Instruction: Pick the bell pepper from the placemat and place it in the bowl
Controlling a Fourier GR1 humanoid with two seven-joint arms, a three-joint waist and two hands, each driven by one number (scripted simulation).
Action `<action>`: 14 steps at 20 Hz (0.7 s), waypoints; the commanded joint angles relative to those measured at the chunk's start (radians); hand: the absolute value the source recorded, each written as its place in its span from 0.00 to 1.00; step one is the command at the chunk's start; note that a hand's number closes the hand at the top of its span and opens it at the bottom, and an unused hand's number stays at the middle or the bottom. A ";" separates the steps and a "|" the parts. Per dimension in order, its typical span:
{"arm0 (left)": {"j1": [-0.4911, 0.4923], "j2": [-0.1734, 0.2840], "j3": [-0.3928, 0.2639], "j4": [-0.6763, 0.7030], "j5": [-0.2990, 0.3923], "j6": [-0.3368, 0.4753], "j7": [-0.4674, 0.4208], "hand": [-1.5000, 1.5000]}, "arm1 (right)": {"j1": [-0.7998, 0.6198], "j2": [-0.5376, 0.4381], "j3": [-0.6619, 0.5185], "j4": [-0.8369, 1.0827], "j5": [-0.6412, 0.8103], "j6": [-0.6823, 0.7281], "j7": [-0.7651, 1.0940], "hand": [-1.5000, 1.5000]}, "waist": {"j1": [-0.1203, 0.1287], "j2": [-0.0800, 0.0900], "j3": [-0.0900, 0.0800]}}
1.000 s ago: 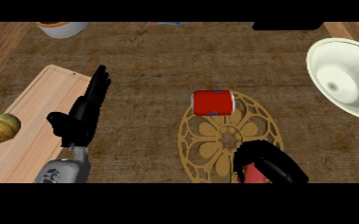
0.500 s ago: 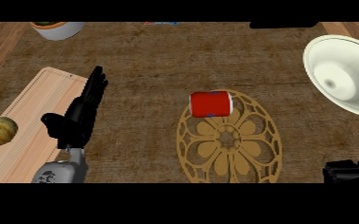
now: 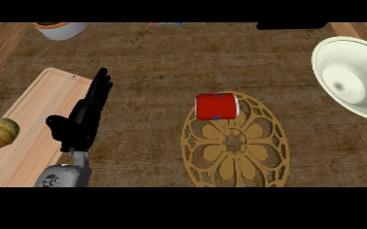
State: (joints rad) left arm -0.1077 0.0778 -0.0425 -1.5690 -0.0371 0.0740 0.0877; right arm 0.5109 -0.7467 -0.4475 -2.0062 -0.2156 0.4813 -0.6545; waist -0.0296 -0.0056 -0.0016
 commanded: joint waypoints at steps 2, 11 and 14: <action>-0.044 -0.004 0.016 0.052 0.011 -0.010 -0.005 0.50 | 0.039 -0.034 -0.220 -0.125 -0.197 0.087 0.152 1.00 | 0.009 0.003 0.000; -0.034 -0.006 -0.004 0.025 -0.017 -0.012 0.008 0.50 | -0.277 -0.170 -0.214 -0.009 -0.335 -0.035 0.534 1.00 | 0.034 0.006 0.001; -0.051 -0.014 0.013 0.084 0.001 -0.026 -0.056 0.50 | -0.402 -0.238 -0.107 0.049 -0.336 -0.085 0.636 1.00 | 0.043 0.010 0.001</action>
State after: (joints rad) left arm -0.1427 0.0613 -0.0468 -1.5346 -0.0517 0.0689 0.0764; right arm 0.2338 -0.9284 -0.6250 -2.0116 -0.5378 0.4520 -0.1367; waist 0.0050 0.0008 -0.0011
